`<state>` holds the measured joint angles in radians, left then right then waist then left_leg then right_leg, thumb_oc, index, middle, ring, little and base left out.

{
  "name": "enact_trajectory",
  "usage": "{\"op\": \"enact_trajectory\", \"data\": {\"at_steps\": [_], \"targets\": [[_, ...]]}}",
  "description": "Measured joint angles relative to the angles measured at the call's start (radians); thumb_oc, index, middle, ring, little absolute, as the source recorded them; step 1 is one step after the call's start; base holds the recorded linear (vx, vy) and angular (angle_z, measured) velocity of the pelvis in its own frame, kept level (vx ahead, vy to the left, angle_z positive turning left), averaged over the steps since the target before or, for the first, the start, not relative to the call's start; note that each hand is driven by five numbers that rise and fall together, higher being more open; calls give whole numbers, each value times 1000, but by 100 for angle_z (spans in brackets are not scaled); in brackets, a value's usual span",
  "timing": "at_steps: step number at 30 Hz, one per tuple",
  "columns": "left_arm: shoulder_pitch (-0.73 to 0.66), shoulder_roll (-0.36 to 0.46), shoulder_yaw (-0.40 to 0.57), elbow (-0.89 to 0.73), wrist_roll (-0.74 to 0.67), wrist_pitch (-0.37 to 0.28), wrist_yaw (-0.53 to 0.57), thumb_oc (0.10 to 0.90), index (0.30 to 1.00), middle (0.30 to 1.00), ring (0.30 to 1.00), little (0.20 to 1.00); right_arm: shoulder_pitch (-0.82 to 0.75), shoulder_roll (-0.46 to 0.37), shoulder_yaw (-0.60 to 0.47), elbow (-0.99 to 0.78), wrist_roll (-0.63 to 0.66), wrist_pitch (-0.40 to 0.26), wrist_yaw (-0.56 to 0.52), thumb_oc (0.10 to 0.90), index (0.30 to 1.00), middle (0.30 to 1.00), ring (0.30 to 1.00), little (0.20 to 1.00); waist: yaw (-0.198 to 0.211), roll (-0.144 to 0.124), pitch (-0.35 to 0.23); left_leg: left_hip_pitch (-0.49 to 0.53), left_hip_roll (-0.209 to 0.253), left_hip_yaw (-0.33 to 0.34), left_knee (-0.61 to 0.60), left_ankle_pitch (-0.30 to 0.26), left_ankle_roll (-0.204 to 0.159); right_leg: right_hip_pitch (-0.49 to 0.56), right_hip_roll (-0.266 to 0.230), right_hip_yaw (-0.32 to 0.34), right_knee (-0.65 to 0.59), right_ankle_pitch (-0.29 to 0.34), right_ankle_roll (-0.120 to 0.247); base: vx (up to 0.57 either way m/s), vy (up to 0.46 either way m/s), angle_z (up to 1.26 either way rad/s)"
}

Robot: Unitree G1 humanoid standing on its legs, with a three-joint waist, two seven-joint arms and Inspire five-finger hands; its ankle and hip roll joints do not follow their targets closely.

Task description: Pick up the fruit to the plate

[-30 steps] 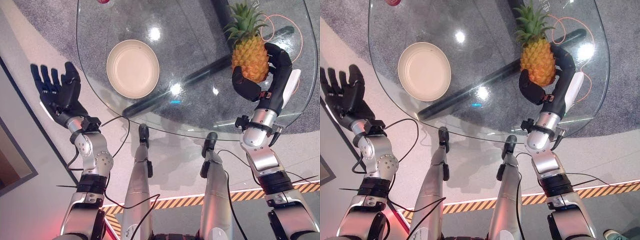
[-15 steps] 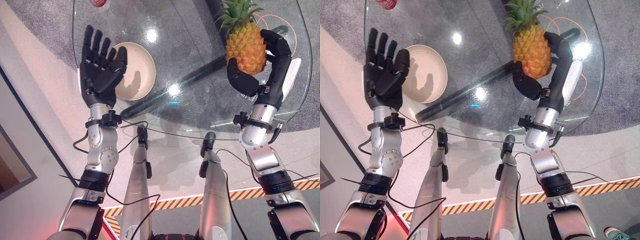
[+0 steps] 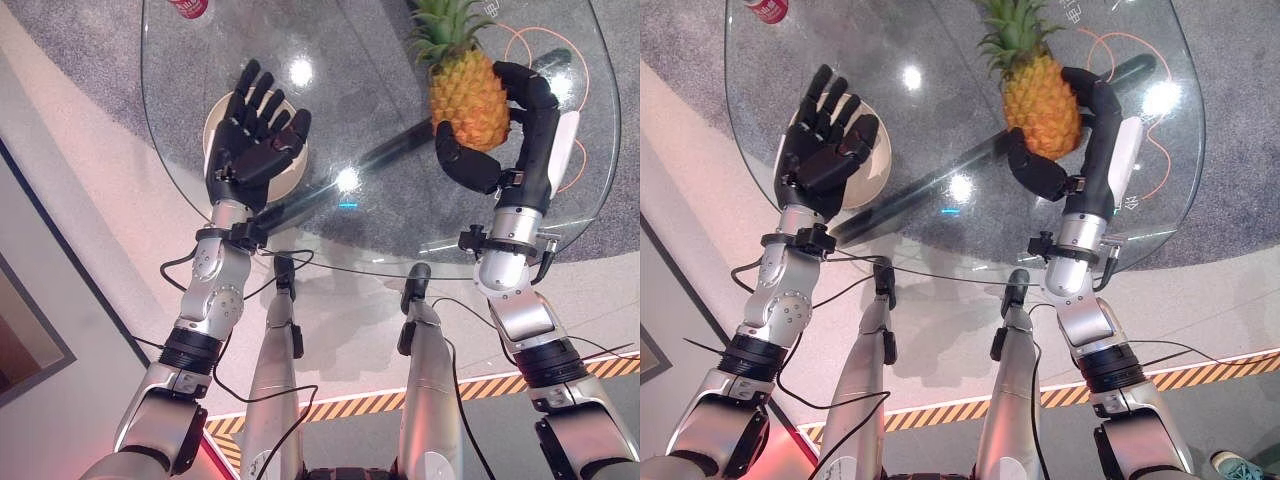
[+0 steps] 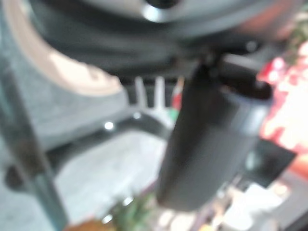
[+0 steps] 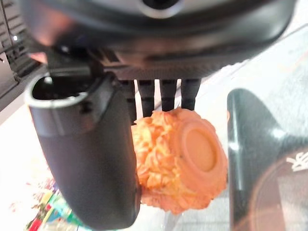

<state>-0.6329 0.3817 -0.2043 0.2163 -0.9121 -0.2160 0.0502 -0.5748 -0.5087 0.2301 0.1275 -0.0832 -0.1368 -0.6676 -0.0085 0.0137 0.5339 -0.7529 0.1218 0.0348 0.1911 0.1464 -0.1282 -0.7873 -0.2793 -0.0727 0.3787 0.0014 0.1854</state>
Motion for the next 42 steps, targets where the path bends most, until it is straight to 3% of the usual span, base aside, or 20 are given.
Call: {"op": "enact_trajectory", "data": {"at_steps": [9, 18, 42], "targets": [[-39, -21, -22, 0, -74, 33, -3, 800, 900, 900, 900, 900, -46, 2, 41, -6, 1, 0, 43, 100, 300, 300, 300, 200, -3, 0, 0, 0, 0, 1, 0, 0, 0, 0, 0, 0, 0, 0, 0, 0, 0, 0], [-41, -47, -28, 0, -114, 36, -3, 800, 900, 900, 900, 900, -59, 3, 74, -29, 3, 0, 85, 100, 300, 300, 300, 200, -22, 0, 0, 0, -1, 1, -1, 0, 1, -1, -1, 0, -1, 0, 0, 0, 0, 0], [-89, -85, -57, -3, -175, 44, -2, 800, 900, 900, 900, 900, -83, 9, 96, -42, 4, 0, 119, 100, 300, 300, 300, 200, -23, 0, 0, 1, -1, 5, -5, 0, 1, -3, -2, 0, -2, 0, 0, 0, 0, 0]]}}
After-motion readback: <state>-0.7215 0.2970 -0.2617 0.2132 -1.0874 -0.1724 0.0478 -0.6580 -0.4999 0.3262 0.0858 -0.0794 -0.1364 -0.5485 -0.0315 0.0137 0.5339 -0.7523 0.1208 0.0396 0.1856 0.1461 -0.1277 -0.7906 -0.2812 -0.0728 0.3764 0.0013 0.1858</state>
